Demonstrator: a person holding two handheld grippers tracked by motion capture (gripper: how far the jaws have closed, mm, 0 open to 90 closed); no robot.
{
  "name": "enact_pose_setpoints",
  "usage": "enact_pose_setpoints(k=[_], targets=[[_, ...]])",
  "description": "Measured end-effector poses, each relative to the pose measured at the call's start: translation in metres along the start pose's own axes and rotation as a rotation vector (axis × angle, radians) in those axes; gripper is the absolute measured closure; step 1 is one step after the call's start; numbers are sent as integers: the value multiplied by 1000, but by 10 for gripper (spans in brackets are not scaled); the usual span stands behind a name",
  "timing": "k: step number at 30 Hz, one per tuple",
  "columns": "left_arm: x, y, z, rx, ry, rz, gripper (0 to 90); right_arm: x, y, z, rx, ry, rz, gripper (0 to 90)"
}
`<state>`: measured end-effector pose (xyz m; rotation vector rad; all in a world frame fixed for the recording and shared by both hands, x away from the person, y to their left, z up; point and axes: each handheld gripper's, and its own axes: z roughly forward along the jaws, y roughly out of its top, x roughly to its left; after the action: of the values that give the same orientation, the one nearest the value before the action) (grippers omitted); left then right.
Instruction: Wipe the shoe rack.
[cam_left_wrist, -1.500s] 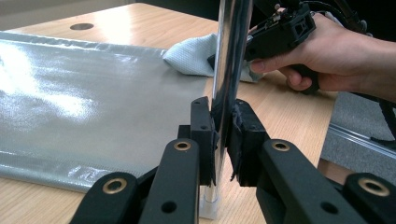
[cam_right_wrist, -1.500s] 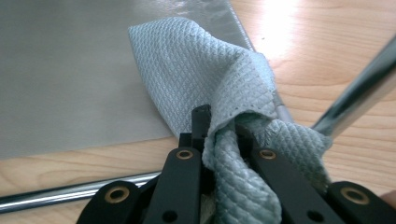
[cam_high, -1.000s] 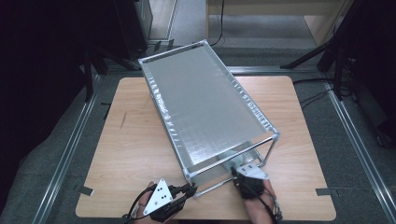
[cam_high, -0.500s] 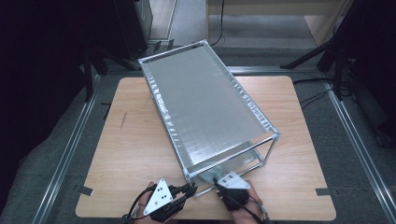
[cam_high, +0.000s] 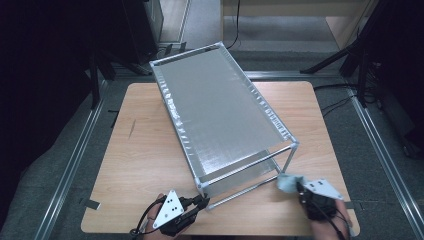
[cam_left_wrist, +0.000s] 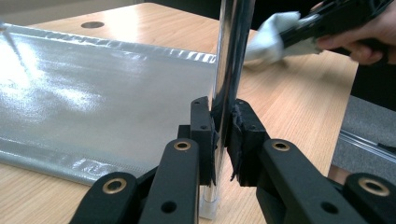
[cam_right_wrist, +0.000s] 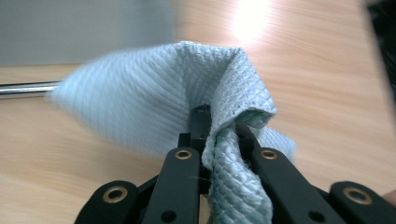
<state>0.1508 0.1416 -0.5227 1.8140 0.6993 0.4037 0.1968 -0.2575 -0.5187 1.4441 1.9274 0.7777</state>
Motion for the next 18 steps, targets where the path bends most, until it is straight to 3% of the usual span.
enact_pose_setpoints(k=[3,5,6,8,13,18], targets=[[2,0,-1,-2,3,-4,821,-25,-3,-8,-41,-60,109,863],[3,-1,-1,-1,6,-6,821,-31,-3,-9,-81,-93,152,858],[4,-1,-2,-2,5,-6,821,-32,-4,-6,-100,-91,165,848],[4,-1,-2,-2,8,-5,821,-33,-6,1,-124,-31,202,759],[5,-1,-3,-4,10,-7,821,-30,-9,16,-153,35,175,604],[6,-1,-3,-3,10,-9,821,-32,-5,1,-151,33,196,394]])
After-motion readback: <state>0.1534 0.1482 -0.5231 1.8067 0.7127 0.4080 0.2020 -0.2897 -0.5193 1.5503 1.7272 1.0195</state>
